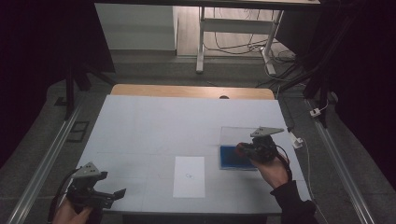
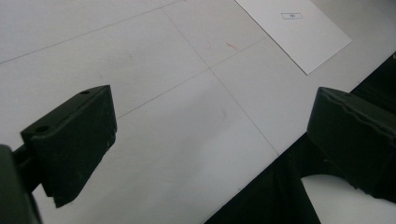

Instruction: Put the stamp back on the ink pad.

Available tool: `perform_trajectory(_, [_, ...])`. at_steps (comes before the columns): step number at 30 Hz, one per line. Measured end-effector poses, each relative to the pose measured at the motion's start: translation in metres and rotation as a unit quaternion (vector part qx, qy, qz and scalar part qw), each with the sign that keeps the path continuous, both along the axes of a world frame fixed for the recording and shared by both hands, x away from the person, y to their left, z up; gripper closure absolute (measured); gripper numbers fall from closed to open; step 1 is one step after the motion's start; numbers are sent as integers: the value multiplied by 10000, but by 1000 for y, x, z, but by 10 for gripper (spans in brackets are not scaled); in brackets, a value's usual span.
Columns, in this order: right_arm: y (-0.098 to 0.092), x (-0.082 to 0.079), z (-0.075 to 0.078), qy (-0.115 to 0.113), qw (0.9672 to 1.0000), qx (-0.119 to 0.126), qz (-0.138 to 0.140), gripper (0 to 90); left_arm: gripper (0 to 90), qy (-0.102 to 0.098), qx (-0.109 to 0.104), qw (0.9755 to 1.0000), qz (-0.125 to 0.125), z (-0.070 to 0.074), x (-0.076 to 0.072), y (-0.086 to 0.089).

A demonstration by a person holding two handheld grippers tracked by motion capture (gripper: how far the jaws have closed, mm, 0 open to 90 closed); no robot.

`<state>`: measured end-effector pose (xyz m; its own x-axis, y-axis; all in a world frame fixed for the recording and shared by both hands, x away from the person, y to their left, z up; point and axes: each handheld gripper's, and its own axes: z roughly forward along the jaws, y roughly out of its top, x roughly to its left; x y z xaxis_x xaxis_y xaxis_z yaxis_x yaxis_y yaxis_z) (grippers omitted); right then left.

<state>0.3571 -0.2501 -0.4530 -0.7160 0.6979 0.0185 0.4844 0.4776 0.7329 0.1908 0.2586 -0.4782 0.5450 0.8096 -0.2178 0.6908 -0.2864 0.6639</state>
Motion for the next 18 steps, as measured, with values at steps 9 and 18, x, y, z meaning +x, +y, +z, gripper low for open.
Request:
perform_trajectory(9, [-8, 4, -3, 17, 9999, -55, -159, 789, 20, 0, 3, 10000, -2, 0, 0, 0])
perform_trajectory(18, [-4, 6, -11, 115, 9996, -205, -126, 788, 20, 1, 0, 10000, 1, 0, 0, 0])
